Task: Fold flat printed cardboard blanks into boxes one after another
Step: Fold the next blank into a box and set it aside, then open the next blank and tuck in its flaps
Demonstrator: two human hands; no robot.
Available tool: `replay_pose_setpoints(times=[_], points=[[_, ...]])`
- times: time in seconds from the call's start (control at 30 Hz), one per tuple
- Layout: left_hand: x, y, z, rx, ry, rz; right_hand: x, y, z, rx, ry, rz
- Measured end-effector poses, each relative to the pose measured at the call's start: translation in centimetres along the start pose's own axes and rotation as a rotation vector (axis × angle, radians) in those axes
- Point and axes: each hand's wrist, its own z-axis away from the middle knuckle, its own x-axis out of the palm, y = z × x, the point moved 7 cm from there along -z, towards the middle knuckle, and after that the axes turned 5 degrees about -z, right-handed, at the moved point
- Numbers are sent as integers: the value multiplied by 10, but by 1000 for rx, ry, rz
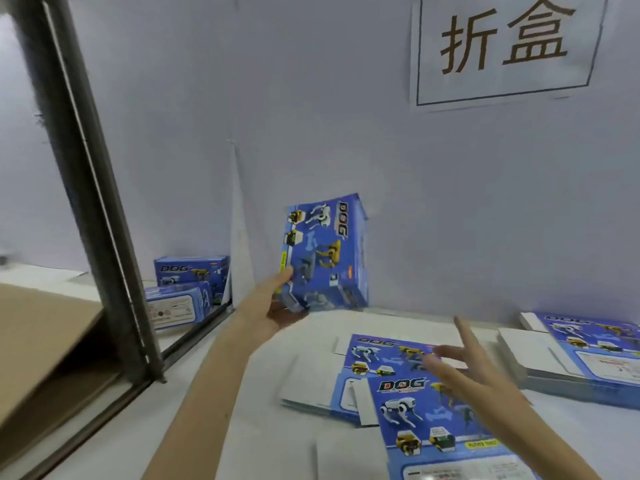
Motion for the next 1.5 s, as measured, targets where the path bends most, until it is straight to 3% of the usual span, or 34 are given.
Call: replay_pose_setpoints(times=[0.1,0.2,0.27,0.33,0.4,0.47,0.53,0.57,0.63,0.7,0.77,0.9,1.0,1.17,1.23,1.33,1.4,1.5], points=[[-19,42,-23,70,136,267,10,15,-5,73,-69,72],[-27,87,-29,371,199,606,23,31,-7,138,-146,151],[-18,88,-28,475,139,616,28,39,-6,144,-190,198],[13,54,-27,423,4,225,27,46,-4,151,-210,277],[55,-11,-13,394,-192,-568,25,51,-3,135,-207,403],[86,-97,10,297,-536,-1216,22,51,-2,94,-187,501],[103,-164,36,186,-797,-1504,15,52,-3,62,-157,561],[107,-187,43,152,-826,-1625,10,54,-3,62,-143,588],[108,-210,47,159,-745,-1905,1,58,-3,86,-124,614],[110,-215,50,183,-721,-2033,-6,61,-3,98,-118,634],[107,-212,48,222,-686,-1954,-9,64,-4,89,-118,650],[83,-195,18,167,-403,-1881,-10,71,-3,92,-101,739],[82,-191,-2,138,-392,-1886,-7,74,0,105,-113,768],[96,-175,-22,312,-366,-1779,-7,68,3,92,-94,759],[99,-171,-25,255,-361,-1732,-5,68,4,79,-119,774],[104,-148,-24,260,-457,-1633,-6,64,4,22,-133,713],[105,-118,-22,289,-518,-1434,-19,50,0,-45,-19,627],[96,-61,-16,319,-428,-1025,-58,11,-2,-169,430,635]])
